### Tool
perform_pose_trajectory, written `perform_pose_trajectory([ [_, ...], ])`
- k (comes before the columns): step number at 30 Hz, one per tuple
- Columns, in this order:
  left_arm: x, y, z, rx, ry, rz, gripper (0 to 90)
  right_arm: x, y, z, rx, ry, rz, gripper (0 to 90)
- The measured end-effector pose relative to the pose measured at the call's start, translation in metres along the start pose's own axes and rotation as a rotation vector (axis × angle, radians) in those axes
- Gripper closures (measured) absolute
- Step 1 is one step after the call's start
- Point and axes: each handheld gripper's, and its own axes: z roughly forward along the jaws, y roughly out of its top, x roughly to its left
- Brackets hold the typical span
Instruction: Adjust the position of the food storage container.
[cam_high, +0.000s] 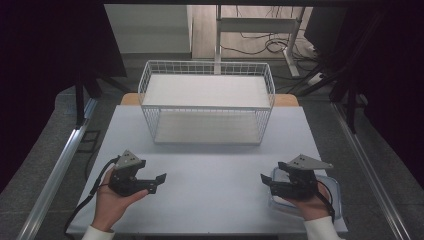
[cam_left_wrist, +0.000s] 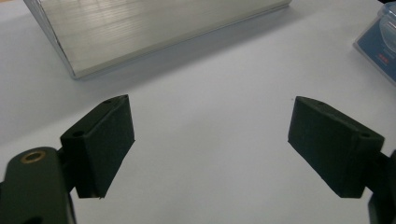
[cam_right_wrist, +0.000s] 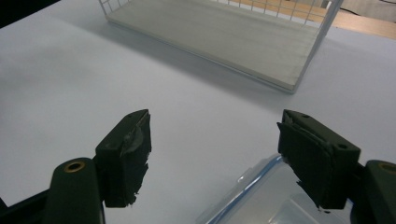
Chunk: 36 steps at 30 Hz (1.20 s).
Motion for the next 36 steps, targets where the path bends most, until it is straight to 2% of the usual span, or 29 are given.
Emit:
perform_pose_trajectory([
  [4,0.0,0.0,0.001,0.004,-0.003,-0.003,14.4,-0.001,-0.001,-0.001,0.017,-0.029,0.011,26.3],
  [10,0.001,0.0,-0.001,0.004,0.006,-0.009,14.5,-0.001,0.0,-0.001,0.022,-0.032,0.017,27.9],
  [17,0.001,0.001,0.004,0.021,0.005,-0.006,14.5,-0.006,0.001,-0.01,0.069,-0.091,0.048,38.8],
  [18,0.001,0.001,0.005,0.026,0.006,-0.005,14.4,-0.012,0.001,-0.015,0.085,-0.112,0.053,44.9],
  [19,0.002,0.0,0.006,0.029,0.009,-0.002,14.4,-0.012,0.001,-0.015,0.085,-0.112,0.053,44.9],
  [20,0.002,0.0,0.006,0.035,0.011,0.001,14.5,-0.015,0.001,-0.018,0.097,-0.122,0.055,47.8],
  [21,0.002,0.0,0.007,0.041,0.015,0.004,14.4,-0.022,-0.001,-0.024,0.127,-0.153,0.06,53.4],
  [22,0.002,0.0,0.007,0.041,0.015,0.004,14.4,-0.022,-0.001,-0.024,0.127,-0.153,0.06,53.4],
  [24,0.002,0.001,0.008,0.043,0.012,0.0,14.4,-0.03,-0.003,-0.029,0.161,-0.183,0.069,64.0],
  [25,0.002,0.001,0.009,0.047,0.009,-0.003,14.3,-0.037,-0.008,-0.035,0.186,-0.228,0.082,74.8],
  [27,0.002,0.001,0.009,0.049,0.008,-0.003,14.4,-0.045,-0.013,-0.041,0.208,-0.262,0.102,81.8],
  [28,0.002,0.001,0.01,0.052,0.008,-0.005,14.4,-0.045,-0.013,-0.041,0.208,-0.262,0.102,81.8],
  [29,0.002,0.001,0.012,0.064,0.006,0.001,14.4,-0.052,-0.018,-0.047,0.234,-0.302,0.114,84.5],
  [30,0.002,0.001,0.012,0.064,0.006,0.001,14.4,-0.052,-0.018,-0.047,0.234,-0.302,0.114,84.5],
  [31,0.002,0.001,0.012,0.068,0.007,0.003,14.4,-0.059,-0.022,-0.053,0.254,-0.334,0.136,85.6],
  [34,0.003,0.001,0.013,0.073,0.006,0.003,14.3,-0.066,-0.026,-0.06,0.261,-0.355,0.165,86.4],
  [35,0.003,0.001,0.013,0.074,0.008,0.002,14.3,-0.074,-0.031,-0.067,0.269,-0.388,0.189,87.3],
  [36,0.003,0.001,0.013,0.074,0.008,0.002,14.3,-0.074,-0.031,-0.067,0.269,-0.388,0.189,87.3],
])
